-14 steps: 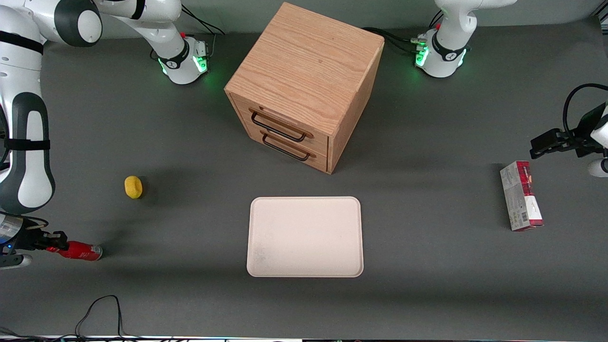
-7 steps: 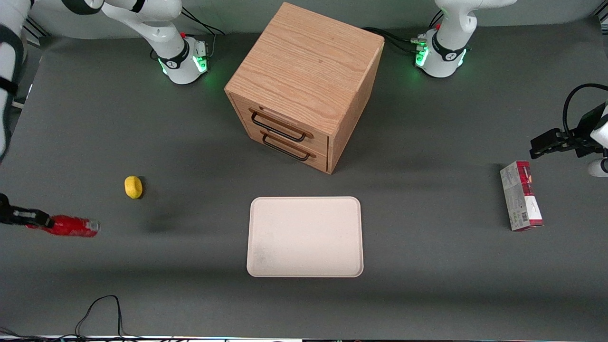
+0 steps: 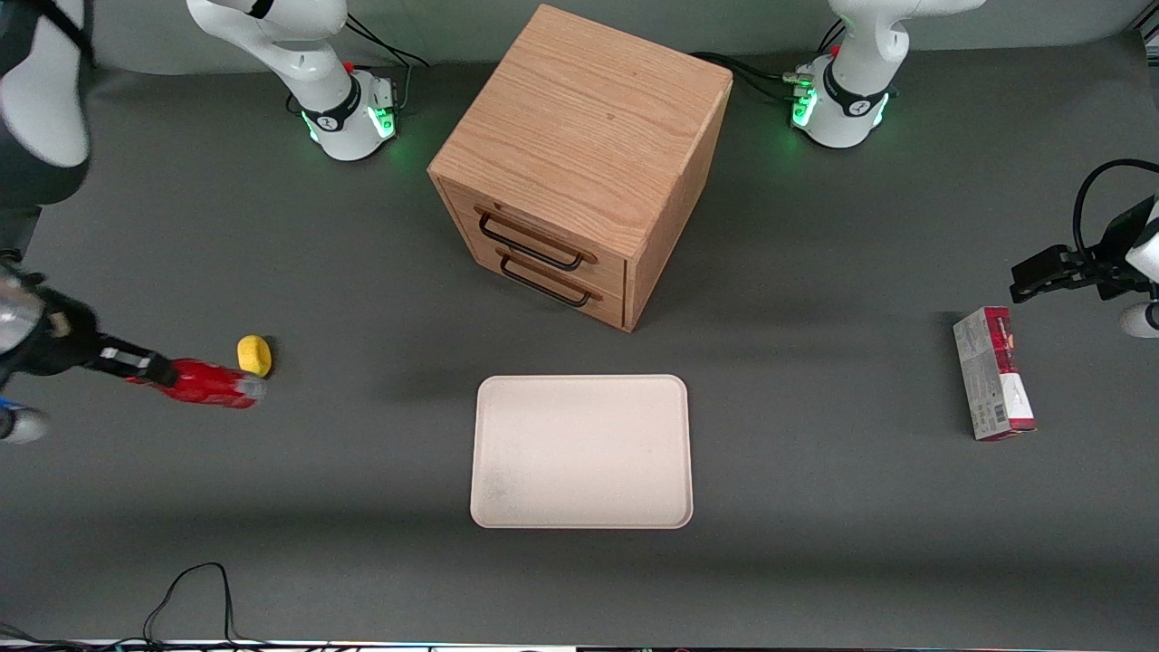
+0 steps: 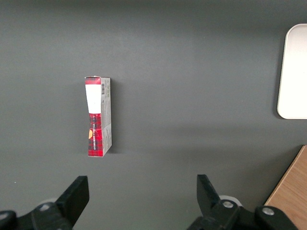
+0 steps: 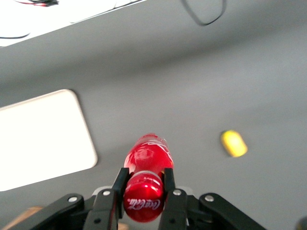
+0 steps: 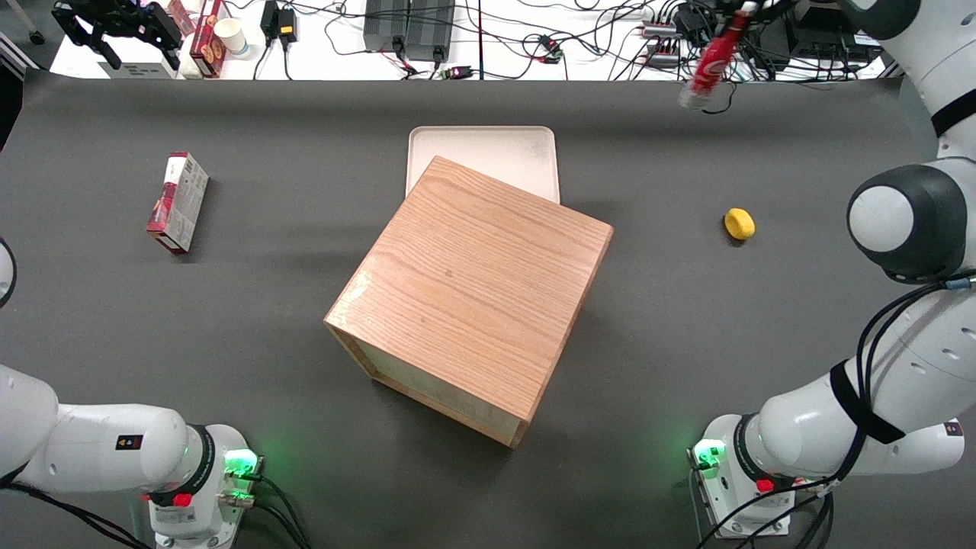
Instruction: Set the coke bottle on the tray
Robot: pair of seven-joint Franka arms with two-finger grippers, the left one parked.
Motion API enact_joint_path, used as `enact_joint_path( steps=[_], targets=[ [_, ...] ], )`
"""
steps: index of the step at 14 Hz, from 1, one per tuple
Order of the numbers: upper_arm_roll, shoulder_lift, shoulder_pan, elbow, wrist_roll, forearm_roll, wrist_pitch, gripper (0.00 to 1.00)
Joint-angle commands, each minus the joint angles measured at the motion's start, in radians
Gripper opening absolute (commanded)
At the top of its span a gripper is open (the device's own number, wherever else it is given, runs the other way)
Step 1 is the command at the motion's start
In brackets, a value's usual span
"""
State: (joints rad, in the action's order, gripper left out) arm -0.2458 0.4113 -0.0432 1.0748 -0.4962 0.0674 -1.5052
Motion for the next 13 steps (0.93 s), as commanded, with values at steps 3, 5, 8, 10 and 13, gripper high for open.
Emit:
enact_joint_path(
  steps=[3, 5, 8, 10, 13],
  targets=[
    [-0.173, 0.032, 0.054, -0.016, -0.272, 0.066, -0.123, 0.0],
    [-0.19, 0.11, 0.145, -0.016, -0.391, 0.162, -0.209, 0.0],
    [-0.19, 0.259, 0.221, -0.026, -0.435, 0.281, -0.335, 0.0],
    [-0.19, 0.34, 0.221, -0.024, -0.426, 0.282, -0.455, 0.0],
    [-0.19, 0.425, 0.233, -0.021, -0.409, 0.354, -0.544, 0.0]
  ],
)
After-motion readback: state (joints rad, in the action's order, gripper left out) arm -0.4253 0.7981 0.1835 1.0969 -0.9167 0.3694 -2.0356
